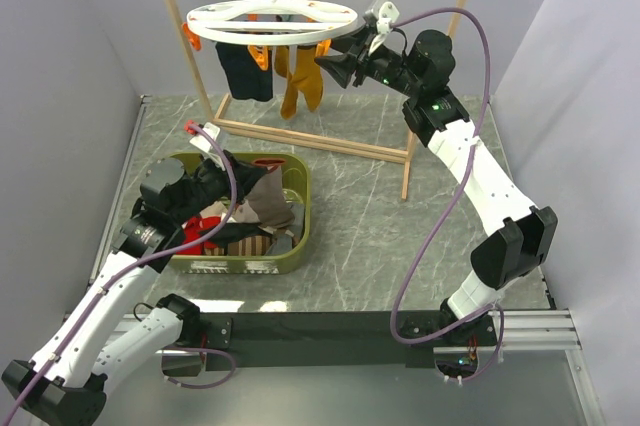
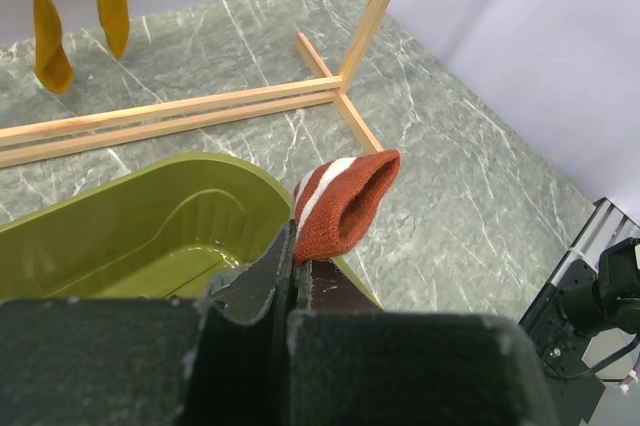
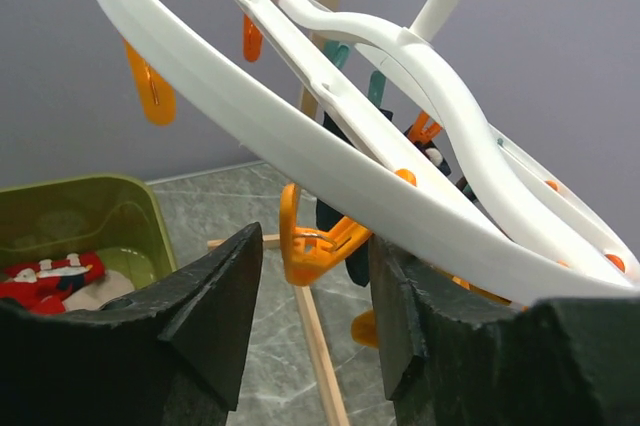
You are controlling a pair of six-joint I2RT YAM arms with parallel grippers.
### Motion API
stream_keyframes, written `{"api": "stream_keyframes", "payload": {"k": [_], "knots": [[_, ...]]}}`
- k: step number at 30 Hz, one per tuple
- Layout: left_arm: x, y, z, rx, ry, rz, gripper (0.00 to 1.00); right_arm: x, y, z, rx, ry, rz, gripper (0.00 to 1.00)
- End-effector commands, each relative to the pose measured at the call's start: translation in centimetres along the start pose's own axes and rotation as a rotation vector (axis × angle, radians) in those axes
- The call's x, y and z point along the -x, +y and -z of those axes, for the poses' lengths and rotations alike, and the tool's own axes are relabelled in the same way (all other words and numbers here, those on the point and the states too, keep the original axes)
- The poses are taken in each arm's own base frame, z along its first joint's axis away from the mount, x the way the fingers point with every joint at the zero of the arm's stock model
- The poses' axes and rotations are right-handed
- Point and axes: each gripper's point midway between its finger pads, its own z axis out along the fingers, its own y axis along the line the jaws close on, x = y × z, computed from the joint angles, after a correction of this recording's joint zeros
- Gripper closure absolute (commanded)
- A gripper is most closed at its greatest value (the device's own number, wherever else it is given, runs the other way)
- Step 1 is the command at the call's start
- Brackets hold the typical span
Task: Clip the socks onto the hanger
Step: Open the clamp at the hanger.
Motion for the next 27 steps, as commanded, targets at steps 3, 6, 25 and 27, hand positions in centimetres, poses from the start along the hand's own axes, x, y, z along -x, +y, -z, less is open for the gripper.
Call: {"api": "stream_keyframes", "payload": {"k": [3, 6, 25, 27], "knots": [[1.4, -0.7, 0.2, -0.034, -0.058, -0.011, 0.99, 2.6, -0.4, 0.6, -0.024, -0.062, 0.022, 0.43], [1.5, -0.8, 0.2, -0.033, -0.063, -0.011, 0.99, 2.6, -0.4, 0.3, -0.014, -0.064, 0.002, 0.43], [1.2, -0.6, 0.0, -0.035, -0.058, -0.012, 0.99, 3.2, -0.2, -0.6, 0.016, -0.106, -0.076, 0.49], [1.2, -0.6, 0.0, -0.036, -0.059, -0.013, 0.99, 3.3, -0.2, -0.9, 0.028, -0.11, -0.086, 0.5]]}}
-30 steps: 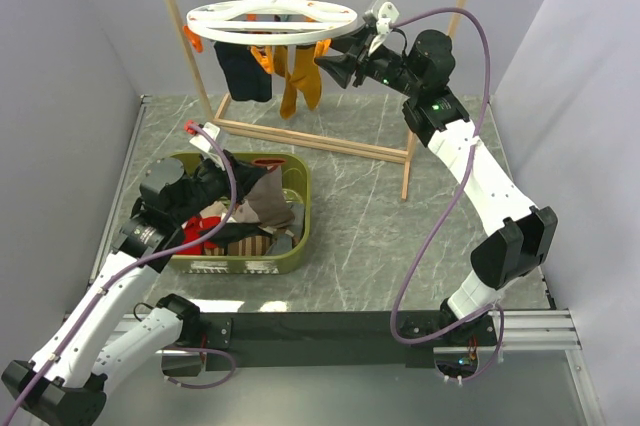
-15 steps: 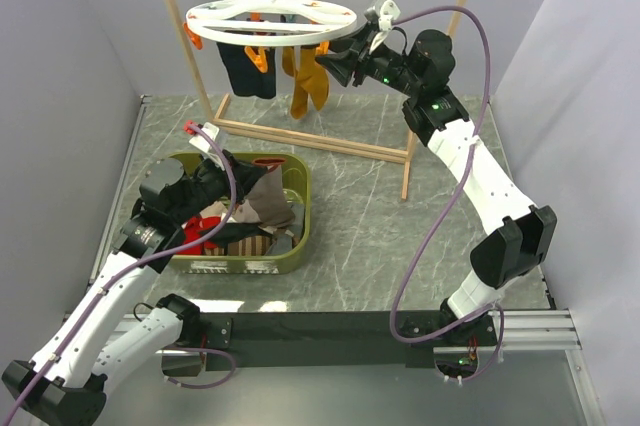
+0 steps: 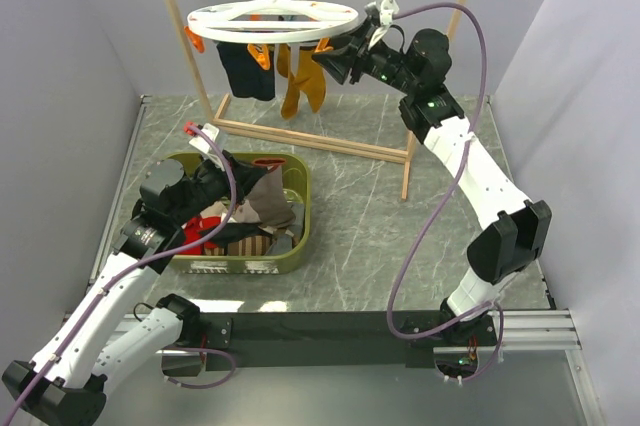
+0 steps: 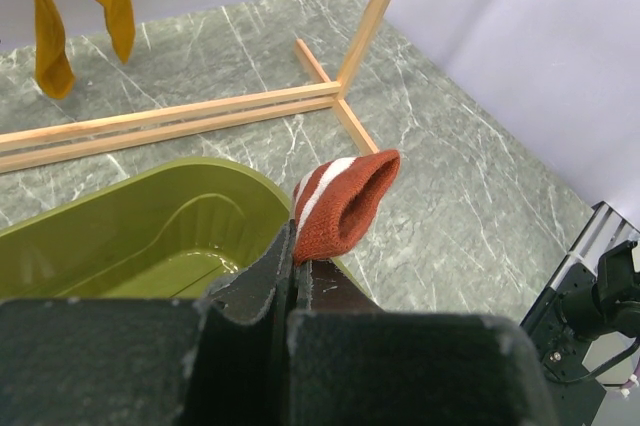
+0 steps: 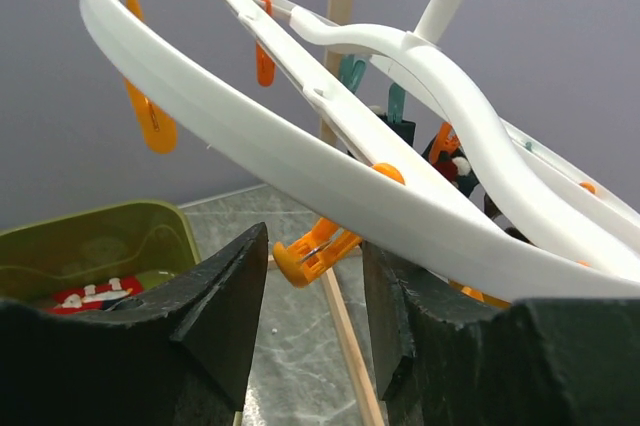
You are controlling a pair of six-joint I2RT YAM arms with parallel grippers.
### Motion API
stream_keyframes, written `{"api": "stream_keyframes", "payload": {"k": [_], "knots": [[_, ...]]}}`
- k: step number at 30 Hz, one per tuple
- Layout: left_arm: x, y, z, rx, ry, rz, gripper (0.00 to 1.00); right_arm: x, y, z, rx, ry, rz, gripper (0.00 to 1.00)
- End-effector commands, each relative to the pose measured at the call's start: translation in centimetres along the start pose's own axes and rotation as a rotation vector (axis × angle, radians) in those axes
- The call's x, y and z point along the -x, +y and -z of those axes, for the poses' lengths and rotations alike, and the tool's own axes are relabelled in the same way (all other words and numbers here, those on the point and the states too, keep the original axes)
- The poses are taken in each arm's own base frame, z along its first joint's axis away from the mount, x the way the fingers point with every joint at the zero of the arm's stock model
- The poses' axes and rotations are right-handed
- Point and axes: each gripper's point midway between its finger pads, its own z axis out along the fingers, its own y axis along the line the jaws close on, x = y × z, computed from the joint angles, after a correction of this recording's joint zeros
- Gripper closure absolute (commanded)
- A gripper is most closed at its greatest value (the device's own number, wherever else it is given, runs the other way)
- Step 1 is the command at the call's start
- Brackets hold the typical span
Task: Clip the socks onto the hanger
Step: Open the clamp at the hanger.
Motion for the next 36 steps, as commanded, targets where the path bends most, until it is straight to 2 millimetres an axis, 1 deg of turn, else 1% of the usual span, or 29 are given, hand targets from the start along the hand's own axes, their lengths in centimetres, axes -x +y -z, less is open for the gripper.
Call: {"api": "stream_keyframes", "payload": {"k": [1, 2, 3, 6, 9, 10, 11, 14, 16, 17, 18, 20, 25, 30, 36], "knots": [[1.1, -0.6, 0.0, -0.031, -0.044, -0.014, 0.99, 3.3, 0.0, -0.4, 0.022, -0.081, 0.023, 0.52], [1.2, -0.6, 0.0, -0.032, -0.046, -0.015, 0.99, 3.0, 0.0, -0.6, 0.029, -0.073, 0.013, 0.55], [1.2, -0.6, 0.0, -0.03, -0.047, -0.015, 0.99, 3.2, 0.0, -0.6, 0.029, -0.075, 0.013, 0.55], [1.0, -0.4, 0.0, -0.026, -0.042, -0.016, 0.99, 3.3, -0.1, -0.7, 0.025, -0.077, 0.006, 0.62], [1.1, -0.5, -0.1, -0.031, -0.044, -0.015, 0.99, 3.3, -0.1, -0.6, 0.019, -0.073, -0.005, 0.61], [1.1, -0.5, -0.1, -0.03, -0.045, -0.016, 0.99, 3.5, -0.1, -0.6, 0.015, -0.073, -0.004, 0.59], [1.1, -0.5, -0.1, -0.03, -0.045, -0.016, 0.99, 3.5, 0.0, -0.5, 0.012, -0.069, -0.01, 0.54], [1.0, -0.6, -0.1, -0.036, -0.048, -0.014, 0.99, 3.5, 0.3, 0.0, 0.02, -0.059, 0.017, 0.45], [0.9, -0.6, -0.1, -0.041, -0.045, -0.014, 0.99, 3.5, 0.5, 0.3, 0.017, -0.059, 0.038, 0.42], [0.9, -0.7, -0.1, -0.043, -0.046, -0.016, 0.99, 4.0, 0.7, 0.6, 0.014, -0.068, 0.055, 0.35], [1.0, -0.7, -0.1, -0.043, -0.047, -0.017, 0.99, 3.6, 0.6, 0.8, 0.006, -0.068, 0.059, 0.32], [1.0, -0.7, -0.1, -0.043, -0.047, -0.015, 0.99, 3.6, 0.7, 1.0, 0.0, -0.065, 0.056, 0.29], [0.9, -0.8, -0.1, -0.051, -0.045, -0.011, 0.99, 3.4, 0.7, 1.1, -0.002, -0.05, 0.06, 0.29], [0.9, -0.9, -0.1, -0.056, -0.045, -0.004, 0.99, 3.5, 0.6, 1.3, -0.02, -0.048, 0.061, 0.39], [0.9, -1.0, -0.1, -0.058, -0.052, -0.005, 0.99, 3.7, 0.6, 1.5, -0.026, -0.053, 0.063, 0.4]]}}
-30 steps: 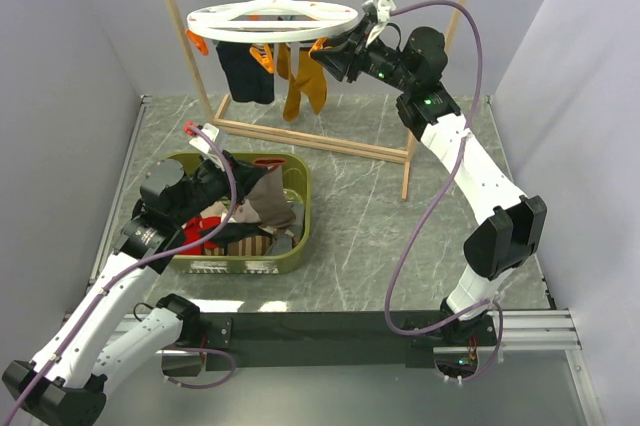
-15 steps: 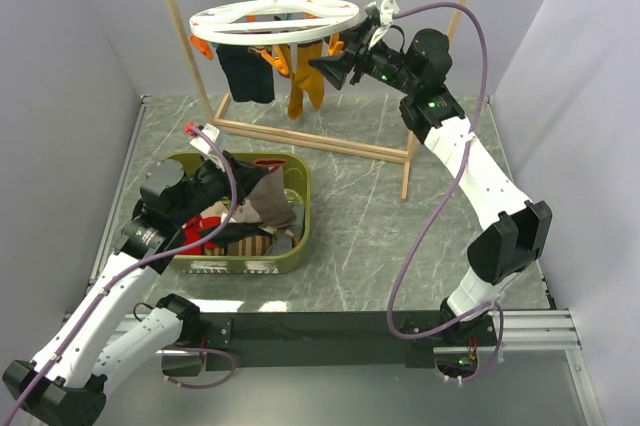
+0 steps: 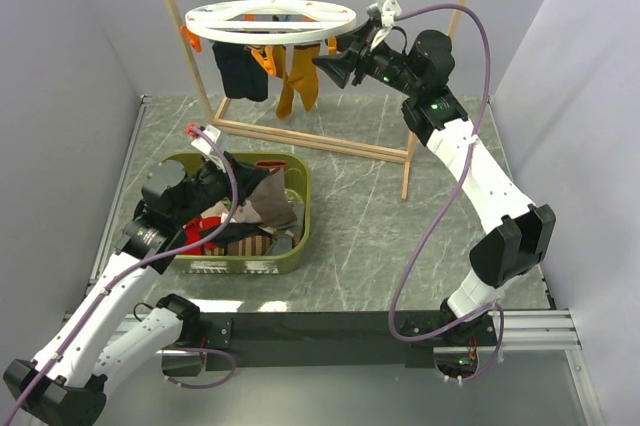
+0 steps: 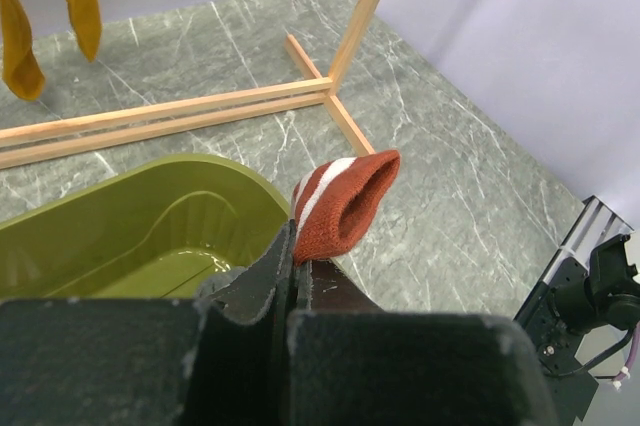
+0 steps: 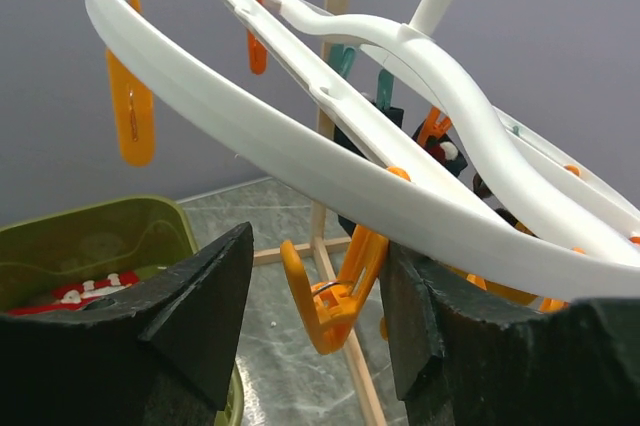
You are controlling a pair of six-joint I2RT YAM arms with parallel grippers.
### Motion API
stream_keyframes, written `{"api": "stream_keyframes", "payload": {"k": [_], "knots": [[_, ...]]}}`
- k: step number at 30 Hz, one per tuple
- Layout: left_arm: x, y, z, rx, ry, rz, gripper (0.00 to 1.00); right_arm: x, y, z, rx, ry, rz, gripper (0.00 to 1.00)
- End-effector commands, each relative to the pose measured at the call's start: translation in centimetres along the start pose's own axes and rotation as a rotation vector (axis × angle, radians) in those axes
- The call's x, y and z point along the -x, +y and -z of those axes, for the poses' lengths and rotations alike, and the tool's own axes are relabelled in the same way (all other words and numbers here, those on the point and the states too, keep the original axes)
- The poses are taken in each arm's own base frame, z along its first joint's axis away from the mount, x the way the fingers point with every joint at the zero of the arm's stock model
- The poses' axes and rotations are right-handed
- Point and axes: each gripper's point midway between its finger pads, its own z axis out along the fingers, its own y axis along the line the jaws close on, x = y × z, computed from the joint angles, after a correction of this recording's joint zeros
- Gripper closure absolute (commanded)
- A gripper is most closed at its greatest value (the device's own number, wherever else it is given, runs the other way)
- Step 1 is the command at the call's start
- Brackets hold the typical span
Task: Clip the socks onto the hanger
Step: Open the clamp at the hanger.
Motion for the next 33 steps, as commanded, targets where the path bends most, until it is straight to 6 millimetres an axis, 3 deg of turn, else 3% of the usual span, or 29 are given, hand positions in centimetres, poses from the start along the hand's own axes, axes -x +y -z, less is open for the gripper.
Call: {"api": "stream_keyframes", "payload": {"k": [1, 10, 15, 18, 21, 33], "knots": [[1.4, -0.8, 0.1, -0.037, -0.055, -0.011, 0.99, 3.8, 0.7, 1.2, -0.008, -0.066, 0.059, 0.41], [1.2, -0.7, 0.1, -0.036, -0.055, -0.007, 1.0, 4.4, 1.1, 1.4, 0.001, -0.073, 0.067, 0.65], [1.2, -0.8, 0.2, -0.037, -0.055, -0.002, 0.99, 4.3, 1.2, 1.3, 0.016, -0.067, 0.062, 0.71], [1.2, -0.8, 0.1, -0.036, -0.055, -0.002, 0.99, 4.3, 1.2, 1.2, 0.019, -0.065, 0.055, 0.81], [1.6, -0.7, 0.0, -0.03, -0.059, -0.001, 0.99, 4.4, 1.1, 1.1, 0.002, -0.062, 0.014, 1.0], [4.9, -2.9, -0.9, -0.13, -0.093, -0.005, 0.99, 3.5, 2.6, 0.7, -0.012, 0.056, -0.36, 1.0]]}}
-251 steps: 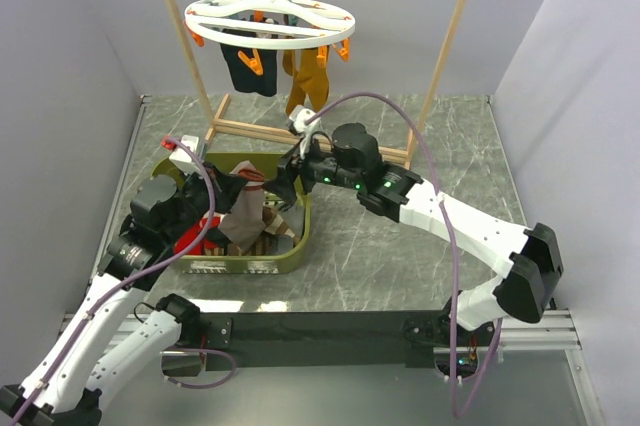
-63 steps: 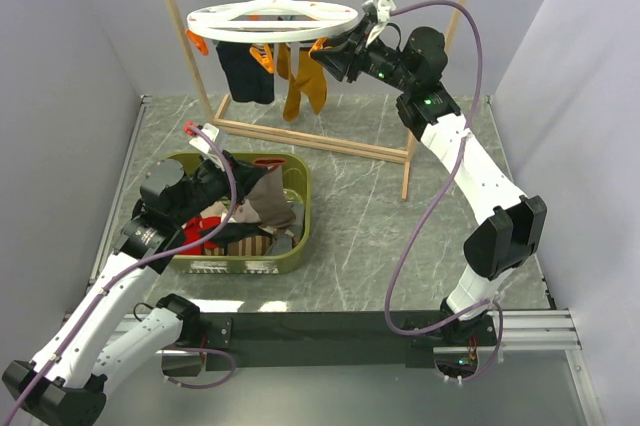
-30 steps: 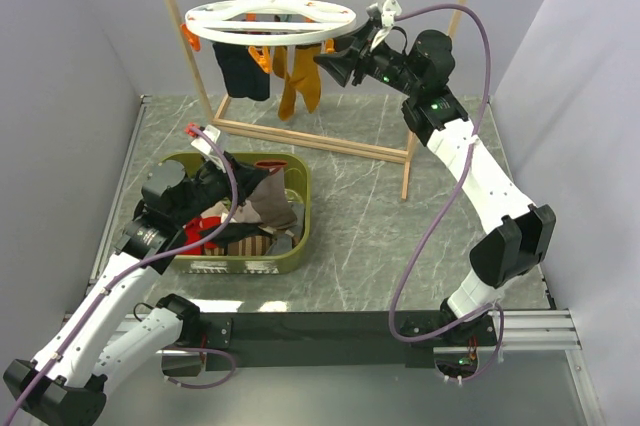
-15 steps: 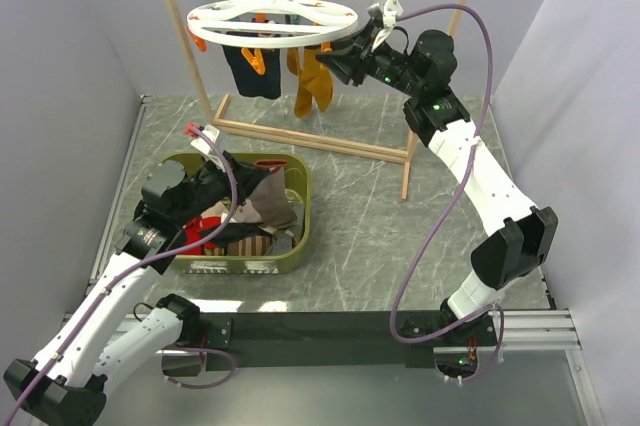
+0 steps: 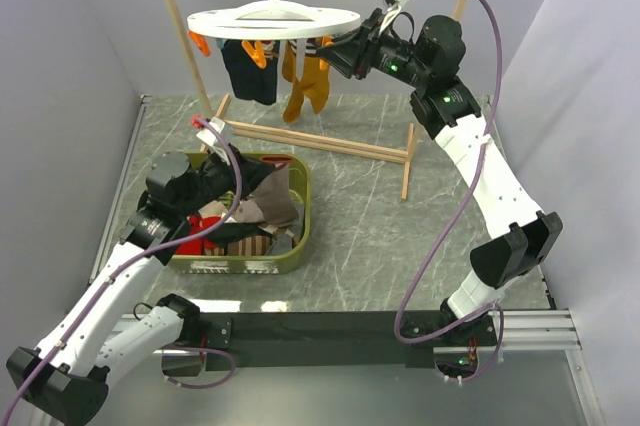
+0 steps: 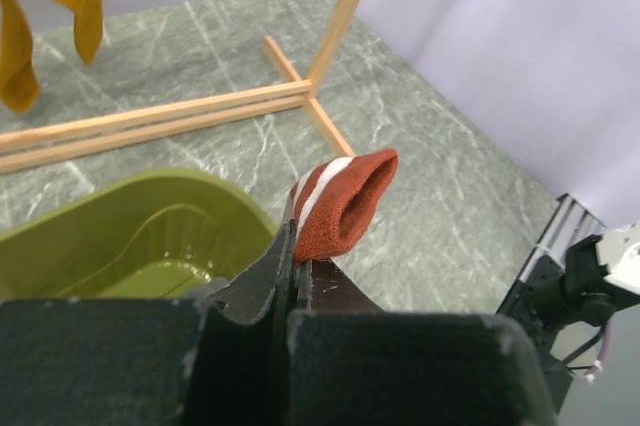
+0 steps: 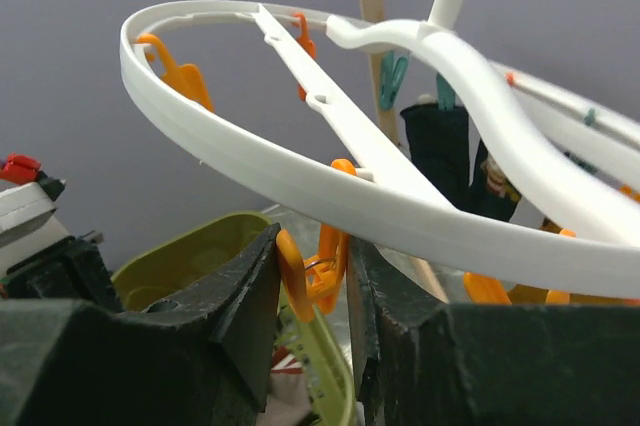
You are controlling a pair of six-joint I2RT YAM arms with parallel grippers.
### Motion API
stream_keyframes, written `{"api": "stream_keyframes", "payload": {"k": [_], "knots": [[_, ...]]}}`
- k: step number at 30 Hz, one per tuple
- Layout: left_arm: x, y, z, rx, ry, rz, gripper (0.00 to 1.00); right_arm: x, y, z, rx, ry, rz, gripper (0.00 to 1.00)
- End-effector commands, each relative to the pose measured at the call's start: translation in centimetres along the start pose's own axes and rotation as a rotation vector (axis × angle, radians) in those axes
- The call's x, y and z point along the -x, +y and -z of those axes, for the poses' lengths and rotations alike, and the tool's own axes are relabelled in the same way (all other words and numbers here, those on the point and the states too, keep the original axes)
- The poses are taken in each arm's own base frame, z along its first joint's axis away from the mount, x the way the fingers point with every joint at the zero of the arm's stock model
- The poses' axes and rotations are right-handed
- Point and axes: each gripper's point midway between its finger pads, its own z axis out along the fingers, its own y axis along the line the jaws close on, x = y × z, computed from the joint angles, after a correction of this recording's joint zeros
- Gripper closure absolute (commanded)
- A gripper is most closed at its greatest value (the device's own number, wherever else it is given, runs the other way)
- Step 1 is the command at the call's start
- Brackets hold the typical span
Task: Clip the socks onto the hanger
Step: Open the clamp at the hanger, then clamp the sock onto the hanger.
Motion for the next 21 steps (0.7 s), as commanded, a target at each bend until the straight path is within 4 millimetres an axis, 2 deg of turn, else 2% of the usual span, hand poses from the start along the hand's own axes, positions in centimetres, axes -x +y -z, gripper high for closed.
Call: {"api": "stream_keyframes", "payload": {"k": [1, 6, 11, 21], "knots": [[4.9, -2.7, -0.1, -0.1, -0.107, -0.032, 0.99, 0.5, 1.2, 0.3, -0.003, 0.022, -0.111, 1.0], [8.4, -3.6, -1.0, -0.125, -0.17, -0.015, 0.99, 0.0, 2.2, 0.6, 0.034, 0.027, -0.123, 1.0], [10.4, -4.9, -2.0, -0.186, -0.179, 0.008, 0.99, -0.2, 3.0, 0.8, 0.072, 0.039, -0.122, 1.0], [10.9, -4.1, -6.2, -0.195, -0.196, 0.036, 0.99, -0.5, 3.8, 0.4, 0.138, 0.076, -0.138, 1.0]]}}
